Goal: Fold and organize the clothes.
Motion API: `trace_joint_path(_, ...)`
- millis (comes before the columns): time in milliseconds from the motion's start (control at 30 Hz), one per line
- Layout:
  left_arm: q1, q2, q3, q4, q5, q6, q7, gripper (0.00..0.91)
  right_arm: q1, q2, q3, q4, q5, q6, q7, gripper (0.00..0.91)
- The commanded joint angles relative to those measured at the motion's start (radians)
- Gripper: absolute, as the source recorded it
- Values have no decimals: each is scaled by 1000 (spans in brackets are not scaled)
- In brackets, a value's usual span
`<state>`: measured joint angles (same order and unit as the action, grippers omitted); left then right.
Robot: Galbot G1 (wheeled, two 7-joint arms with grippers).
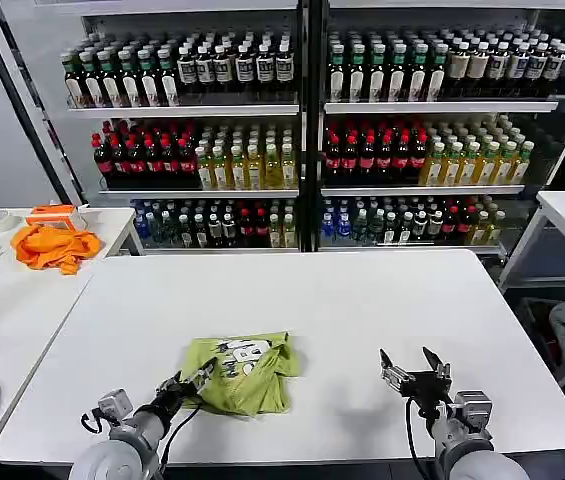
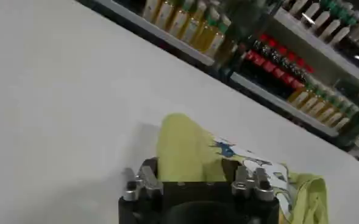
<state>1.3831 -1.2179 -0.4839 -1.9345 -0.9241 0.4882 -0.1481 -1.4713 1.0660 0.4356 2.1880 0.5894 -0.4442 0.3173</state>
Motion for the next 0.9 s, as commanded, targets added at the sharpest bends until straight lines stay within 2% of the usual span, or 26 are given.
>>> trace_joint_path(33, -14, -9, -7, 42, -163, 14, 66, 20, -2, 3, 5, 3, 0, 0, 0, 907)
trace_joint_path(700, -26, -40, -90, 61, -458, 21, 108, 20, -2, 0, 13, 12, 5, 10, -7, 907)
trace_joint_path(900, -20, -28, -198, 22, -551, 21, 88, 20, 1, -3, 14, 11, 9, 12, -5, 907)
